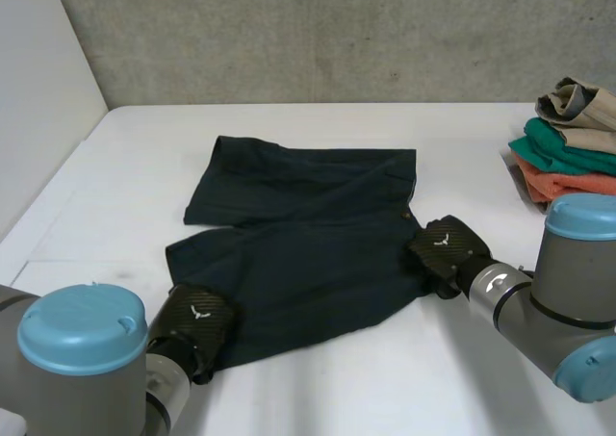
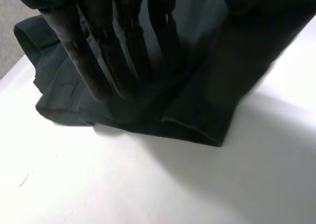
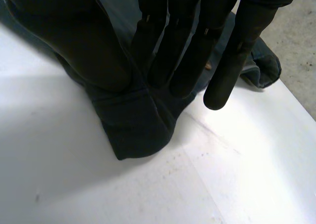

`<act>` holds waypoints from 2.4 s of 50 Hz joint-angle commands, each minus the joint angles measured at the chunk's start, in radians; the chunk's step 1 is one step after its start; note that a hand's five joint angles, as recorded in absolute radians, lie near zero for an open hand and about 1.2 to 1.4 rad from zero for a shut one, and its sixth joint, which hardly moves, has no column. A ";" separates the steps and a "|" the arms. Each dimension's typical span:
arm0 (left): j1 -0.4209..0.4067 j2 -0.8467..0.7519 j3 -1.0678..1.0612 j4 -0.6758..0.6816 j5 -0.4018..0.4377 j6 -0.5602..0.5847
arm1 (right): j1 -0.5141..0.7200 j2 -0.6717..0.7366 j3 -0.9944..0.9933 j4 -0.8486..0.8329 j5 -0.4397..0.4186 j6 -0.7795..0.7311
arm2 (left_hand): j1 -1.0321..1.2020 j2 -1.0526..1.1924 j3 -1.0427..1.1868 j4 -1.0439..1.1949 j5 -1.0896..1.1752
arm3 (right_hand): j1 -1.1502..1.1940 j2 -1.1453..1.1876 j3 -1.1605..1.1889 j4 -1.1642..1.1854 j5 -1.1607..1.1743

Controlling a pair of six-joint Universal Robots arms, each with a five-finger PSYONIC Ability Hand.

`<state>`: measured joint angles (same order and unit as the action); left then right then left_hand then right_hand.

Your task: Fold the laundry.

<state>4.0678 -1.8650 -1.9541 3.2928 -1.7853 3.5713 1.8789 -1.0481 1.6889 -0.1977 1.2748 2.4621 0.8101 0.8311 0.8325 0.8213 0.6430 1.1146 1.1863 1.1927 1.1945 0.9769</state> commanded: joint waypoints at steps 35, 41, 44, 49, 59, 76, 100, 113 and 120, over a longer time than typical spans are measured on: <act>-0.062 0.230 -0.094 -0.078 0.003 0.001 | -0.081 -0.259 0.100 0.368 0.031 -0.055 | -0.241 -0.262 -0.264 -0.253 -0.249 | 0.282 0.210 0.204 0.202 0.245; -0.086 0.165 -0.109 -0.074 0.004 -0.016 | -0.086 -0.257 0.089 0.317 0.032 0.005 | -0.127 -0.148 -0.149 -0.138 -0.134 | 0.282 0.210 0.204 0.202 0.245; -0.087 0.132 -0.109 -0.073 0.012 -0.017 | -0.081 -0.254 0.091 0.297 0.032 0.023 | -0.086 -0.107 -0.108 -0.097 -0.093 | 0.282 0.210 0.204 0.202 0.245; -0.086 0.096 -0.106 -0.053 0.044 -0.019 | -0.077 -0.245 0.097 0.296 0.032 0.025 | -0.089 -0.110 -0.111 -0.100 -0.096 | 0.282 0.210 0.204 0.202 0.245; -0.084 0.044 -0.103 0.065 0.052 -0.019 | -0.076 -0.244 0.107 0.288 0.032 0.026 | 0.313 0.292 0.290 0.301 0.305 | 0.282 0.210 0.204 0.202 0.245; -0.104 0.225 -0.072 -0.212 0.038 -0.005 | -0.093 -0.364 0.118 0.441 0.083 -0.049 | 0.586 0.565 0.564 0.575 0.579 | 0.282 0.210 0.204 0.202 0.245; 0.016 -0.074 0.358 -0.118 0.006 0.125 | -0.050 -0.187 -0.095 0.407 0.087 -0.150 | 0.586 0.565 0.564 0.575 0.579 | 0.282 0.210 0.204 0.202 0.245; 0.083 -0.476 0.843 0.294 -0.040 0.349 | 0.006 0.071 -0.336 -0.100 0.152 -0.094 | 0.586 0.565 0.564 0.575 0.579 | 0.282 0.210 0.204 0.202 0.245; 0.099 -0.675 1.086 0.312 -0.031 0.379 | 0.023 0.293 -0.504 -0.293 0.153 -0.100 | 0.586 0.565 0.564 0.575 0.579 | 0.282 0.210 0.204 0.202 0.245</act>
<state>4.1550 -2.3933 -1.0466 3.5965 -1.8221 3.9343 1.8927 -0.9121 1.3043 -0.3636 1.4251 2.3693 1.1328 1.1968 1.1917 1.1974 0.9898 1.1146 1.1864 1.1960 1.1991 1.0048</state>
